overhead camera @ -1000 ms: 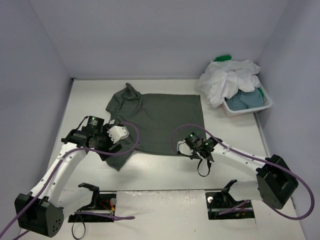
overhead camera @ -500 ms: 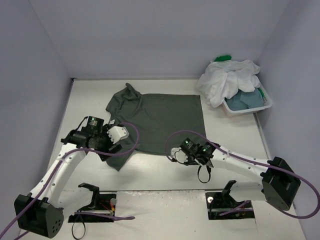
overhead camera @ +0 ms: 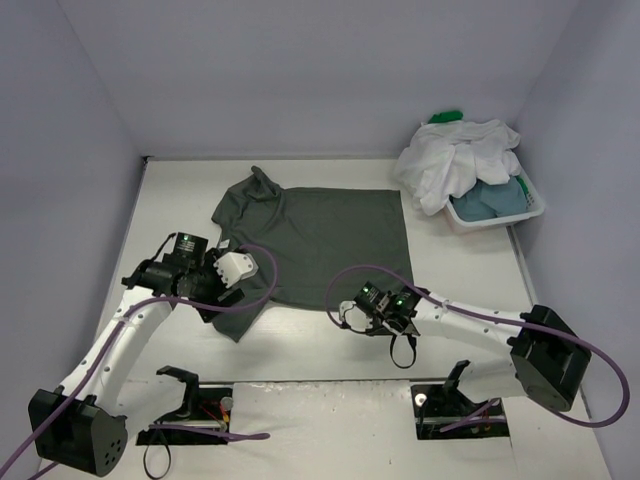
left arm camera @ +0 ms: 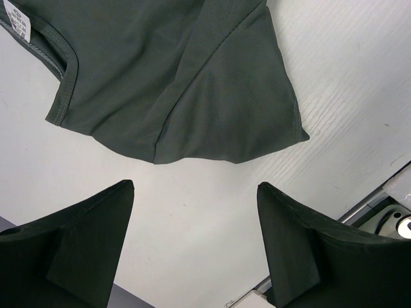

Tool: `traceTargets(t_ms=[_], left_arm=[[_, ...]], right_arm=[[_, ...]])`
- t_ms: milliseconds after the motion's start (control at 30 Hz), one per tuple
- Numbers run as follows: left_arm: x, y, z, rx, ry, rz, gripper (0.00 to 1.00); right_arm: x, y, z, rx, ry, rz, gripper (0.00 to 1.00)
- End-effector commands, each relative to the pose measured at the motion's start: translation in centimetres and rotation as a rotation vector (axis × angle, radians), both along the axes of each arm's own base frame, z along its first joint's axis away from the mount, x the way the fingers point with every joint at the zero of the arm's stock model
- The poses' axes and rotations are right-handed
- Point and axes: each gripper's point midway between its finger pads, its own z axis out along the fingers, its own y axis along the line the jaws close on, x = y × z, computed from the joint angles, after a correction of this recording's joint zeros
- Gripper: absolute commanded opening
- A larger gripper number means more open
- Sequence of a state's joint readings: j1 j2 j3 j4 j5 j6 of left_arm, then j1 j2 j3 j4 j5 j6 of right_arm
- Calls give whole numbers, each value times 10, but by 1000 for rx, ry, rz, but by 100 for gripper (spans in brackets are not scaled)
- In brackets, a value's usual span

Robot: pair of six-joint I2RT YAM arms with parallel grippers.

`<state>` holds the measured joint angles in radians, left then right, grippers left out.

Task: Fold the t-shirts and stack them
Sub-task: Pick up the flattened T-shirt from the center of the board.

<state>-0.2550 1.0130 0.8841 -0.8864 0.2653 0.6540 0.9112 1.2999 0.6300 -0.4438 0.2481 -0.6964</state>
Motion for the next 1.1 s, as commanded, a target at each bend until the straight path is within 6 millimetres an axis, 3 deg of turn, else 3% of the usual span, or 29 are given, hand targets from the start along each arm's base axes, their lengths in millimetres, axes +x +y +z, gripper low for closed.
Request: traceTargets(t_ms=[0, 800, 1000, 1067], left_arm=[[7, -4, 16, -22, -50, -9, 72], [14, -10, 19, -44, -45, -16, 72], [14, -13, 20, -62, -37, -16, 72], [10, -16, 18, -73, -22, -25, 72]], right_arm=[[10, -3, 12, -28, -65, -29, 33], [16, -12, -6, -134, -55, -46, 34], [20, -16, -10, -153, -56, -61, 32], [22, -16, -12, -155, -55, -62, 26]])
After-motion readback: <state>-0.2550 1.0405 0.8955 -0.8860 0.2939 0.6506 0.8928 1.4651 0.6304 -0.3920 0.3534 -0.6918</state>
